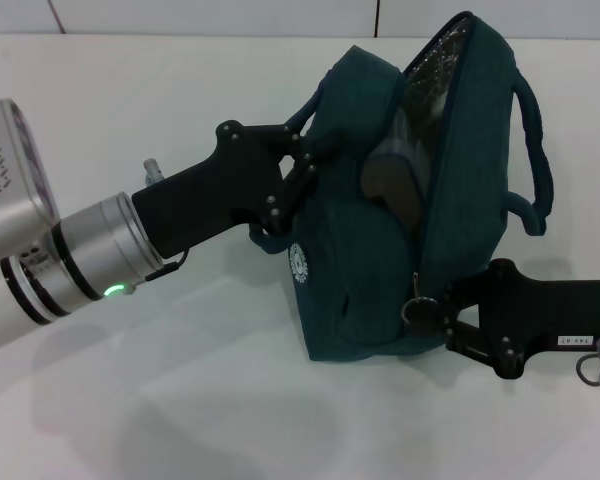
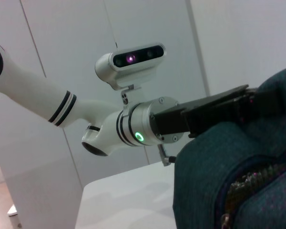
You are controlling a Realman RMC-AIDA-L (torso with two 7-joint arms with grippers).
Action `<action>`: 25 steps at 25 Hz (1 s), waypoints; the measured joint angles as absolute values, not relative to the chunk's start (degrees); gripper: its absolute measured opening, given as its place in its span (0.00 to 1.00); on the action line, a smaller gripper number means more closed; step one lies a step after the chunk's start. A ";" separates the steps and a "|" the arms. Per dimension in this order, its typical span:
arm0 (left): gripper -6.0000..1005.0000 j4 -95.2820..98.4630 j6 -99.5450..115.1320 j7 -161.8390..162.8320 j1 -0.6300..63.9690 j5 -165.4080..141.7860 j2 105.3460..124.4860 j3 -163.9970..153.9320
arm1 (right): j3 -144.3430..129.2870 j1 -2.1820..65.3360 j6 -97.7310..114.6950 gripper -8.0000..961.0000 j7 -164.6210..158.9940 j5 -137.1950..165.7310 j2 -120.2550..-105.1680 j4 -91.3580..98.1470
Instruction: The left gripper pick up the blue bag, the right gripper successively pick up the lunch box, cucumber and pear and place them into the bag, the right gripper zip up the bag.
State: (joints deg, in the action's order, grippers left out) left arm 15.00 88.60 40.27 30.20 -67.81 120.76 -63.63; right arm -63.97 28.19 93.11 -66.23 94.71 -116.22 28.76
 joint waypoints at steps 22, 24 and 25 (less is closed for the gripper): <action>0.61 10.82 93.00 40.67 29.91 -62.43 120.37 -63.63 | -63.98 29.24 93.43 0.01 -62.03 93.42 -116.01 28.60; 0.69 10.13 95.67 41.02 29.62 -61.36 120.24 -63.63 | -63.98 29.80 93.44 0.01 -61.98 93.42 -116.00 28.53; 0.70 10.03 96.86 41.30 29.35 -60.88 120.22 -63.56 | -63.98 30.08 93.44 0.01 -61.96 93.42 -115.99 28.49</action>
State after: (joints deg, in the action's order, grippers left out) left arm 10.03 96.86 41.30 29.35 -60.88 120.22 -63.56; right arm -63.98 30.08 93.44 -61.96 93.42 -115.99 28.49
